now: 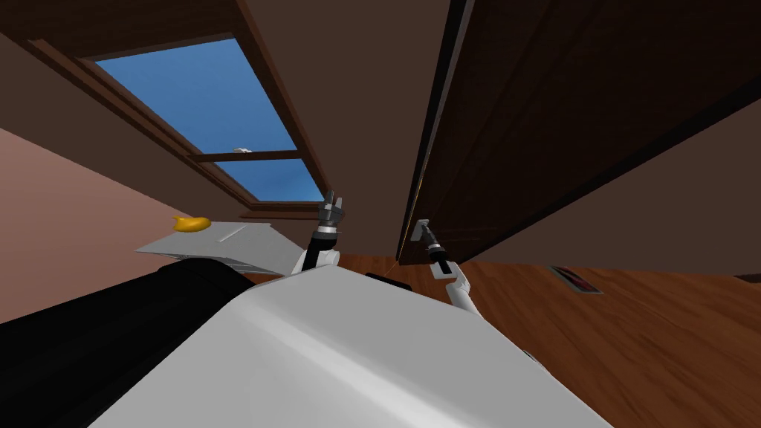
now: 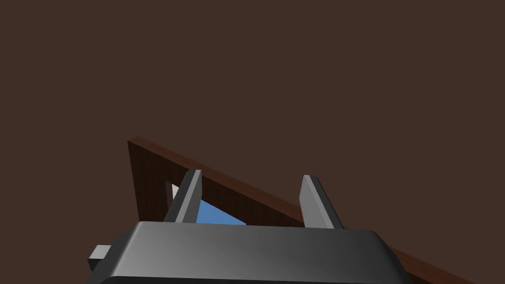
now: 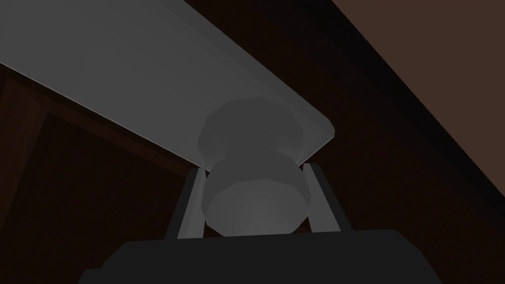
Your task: Pull the door open
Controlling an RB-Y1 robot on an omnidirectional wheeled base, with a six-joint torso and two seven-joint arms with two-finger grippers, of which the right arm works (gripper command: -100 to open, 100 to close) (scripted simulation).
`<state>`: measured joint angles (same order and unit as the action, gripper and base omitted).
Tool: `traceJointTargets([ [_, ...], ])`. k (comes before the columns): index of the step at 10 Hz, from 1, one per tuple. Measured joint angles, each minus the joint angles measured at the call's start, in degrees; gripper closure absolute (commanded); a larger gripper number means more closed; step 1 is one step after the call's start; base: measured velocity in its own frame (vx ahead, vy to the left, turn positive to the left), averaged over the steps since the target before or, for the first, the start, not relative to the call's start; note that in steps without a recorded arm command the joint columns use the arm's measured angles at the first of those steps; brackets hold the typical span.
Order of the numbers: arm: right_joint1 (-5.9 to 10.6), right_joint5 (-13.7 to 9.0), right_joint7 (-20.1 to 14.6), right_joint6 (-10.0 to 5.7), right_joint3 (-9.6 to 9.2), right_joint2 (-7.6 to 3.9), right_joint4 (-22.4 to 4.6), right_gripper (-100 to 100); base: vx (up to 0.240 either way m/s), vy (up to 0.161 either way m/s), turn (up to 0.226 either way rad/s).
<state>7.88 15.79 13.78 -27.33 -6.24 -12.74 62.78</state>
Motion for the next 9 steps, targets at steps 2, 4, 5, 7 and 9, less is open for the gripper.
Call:
traceJointTargets([
  [2, 0.15, -2.3, -3.0, 0.31, -0.21, -0.29, -0.2, 100, -0.053, -0.048, 0.084],
  [4, 0.61, -4.1, -5.5, 0.13, -0.35, -0.23, -1.1, 100, -0.047, -0.034, 0.091],
  [5, 0.99, -5.3, -6.9, -0.01, -0.36, -0.26, -1.7, 100, -0.091, -0.041, 0.16],
  [7, 1.49, -7.8, -9.9, 0.06, -0.55, -0.6, -2.3, 100, -0.059, -0.033, 0.075],
  [9, 1.76, -9.7, -12.4, -0.04, -0.63, -0.39, -3.1, 100, -0.053, -0.029, 0.087],
])
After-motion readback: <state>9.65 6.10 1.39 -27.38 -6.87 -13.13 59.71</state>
